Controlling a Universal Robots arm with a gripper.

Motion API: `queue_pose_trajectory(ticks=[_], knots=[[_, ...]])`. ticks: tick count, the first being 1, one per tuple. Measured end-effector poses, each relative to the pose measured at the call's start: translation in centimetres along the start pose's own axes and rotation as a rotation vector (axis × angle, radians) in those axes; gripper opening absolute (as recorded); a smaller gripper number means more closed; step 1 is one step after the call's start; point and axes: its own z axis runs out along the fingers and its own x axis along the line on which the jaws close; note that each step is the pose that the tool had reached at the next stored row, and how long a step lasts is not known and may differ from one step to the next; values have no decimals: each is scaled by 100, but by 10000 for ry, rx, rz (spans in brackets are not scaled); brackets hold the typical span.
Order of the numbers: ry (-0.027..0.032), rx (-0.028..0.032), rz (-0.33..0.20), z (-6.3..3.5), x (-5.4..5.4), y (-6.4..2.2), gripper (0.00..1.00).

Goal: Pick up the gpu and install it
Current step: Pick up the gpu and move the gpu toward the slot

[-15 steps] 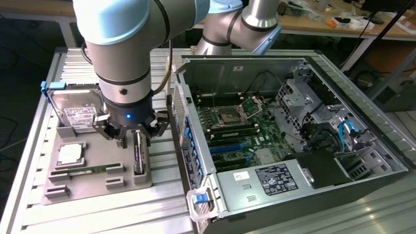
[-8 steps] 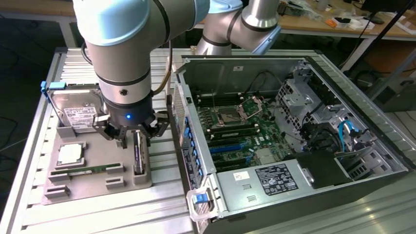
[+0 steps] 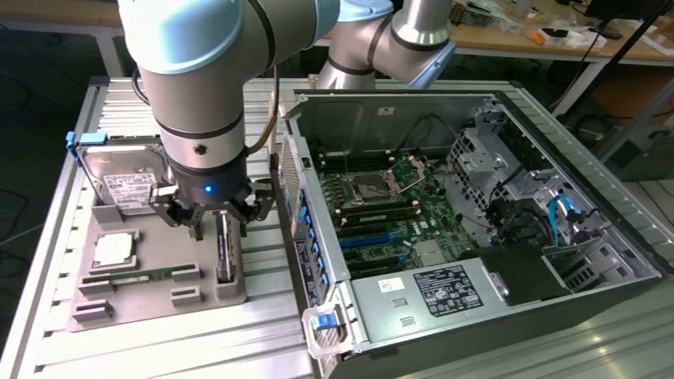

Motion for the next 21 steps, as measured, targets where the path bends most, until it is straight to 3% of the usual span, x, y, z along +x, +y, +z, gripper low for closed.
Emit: queue_pose_trajectory(ticks=[3,4,5,6,7,21], knots=[[0,0,0,0,0,0,61],[0,0,0,0,0,0,53],[0,0,0,0,0,0,35],[0,0,-1,0,0,0,35],[0,0,0,0,0,0,27],[0,0,0,0,0,0,27]])
